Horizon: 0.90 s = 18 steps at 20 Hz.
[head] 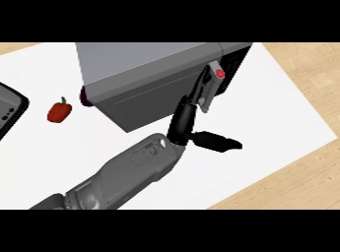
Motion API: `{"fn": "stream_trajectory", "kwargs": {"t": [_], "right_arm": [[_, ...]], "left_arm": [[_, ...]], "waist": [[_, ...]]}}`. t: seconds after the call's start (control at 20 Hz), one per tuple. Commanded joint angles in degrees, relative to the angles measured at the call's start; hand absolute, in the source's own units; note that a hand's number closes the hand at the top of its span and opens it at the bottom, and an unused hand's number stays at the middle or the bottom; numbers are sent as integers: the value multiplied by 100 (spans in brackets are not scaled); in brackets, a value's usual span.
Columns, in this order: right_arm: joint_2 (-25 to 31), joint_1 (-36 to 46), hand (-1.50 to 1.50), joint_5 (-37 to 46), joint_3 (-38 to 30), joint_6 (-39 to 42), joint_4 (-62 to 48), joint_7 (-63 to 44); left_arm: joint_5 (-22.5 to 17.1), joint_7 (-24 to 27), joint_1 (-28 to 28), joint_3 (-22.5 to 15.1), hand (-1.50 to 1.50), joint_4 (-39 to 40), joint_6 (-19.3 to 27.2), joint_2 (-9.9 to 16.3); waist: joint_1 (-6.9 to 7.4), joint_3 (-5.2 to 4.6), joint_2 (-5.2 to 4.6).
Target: Pick up the milk, place it into the microwave and close the microwave
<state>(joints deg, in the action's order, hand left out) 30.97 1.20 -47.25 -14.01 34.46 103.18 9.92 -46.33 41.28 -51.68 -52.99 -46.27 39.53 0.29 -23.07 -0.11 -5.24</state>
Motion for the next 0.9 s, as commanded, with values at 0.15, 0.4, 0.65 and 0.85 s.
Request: {"fn": "stream_trajectory", "kwargs": {"t": [0.15,0.4,0.65,0.85], "right_arm": [[110,87,-150,-206,1,24,-24,-115],[148,85,-150,-300,-7,29,18,-158],[215,91,-150,-339,-68,-27,-1,-213],[234,29,-150,-362,-100,-66,52,-245]], "left_arm": [[-304,-119,-378,146,-150,320,58,-28],[-336,-586,-590,-5,150,852,-194,-23],[77,-723,-719,-273,-150,1434,425,462],[78,-964,-812,-345,-150,1617,547,398]], "waist": [[-12,0,-8],[-25,49,-30],[237,96,74],[317,83,86]]}}
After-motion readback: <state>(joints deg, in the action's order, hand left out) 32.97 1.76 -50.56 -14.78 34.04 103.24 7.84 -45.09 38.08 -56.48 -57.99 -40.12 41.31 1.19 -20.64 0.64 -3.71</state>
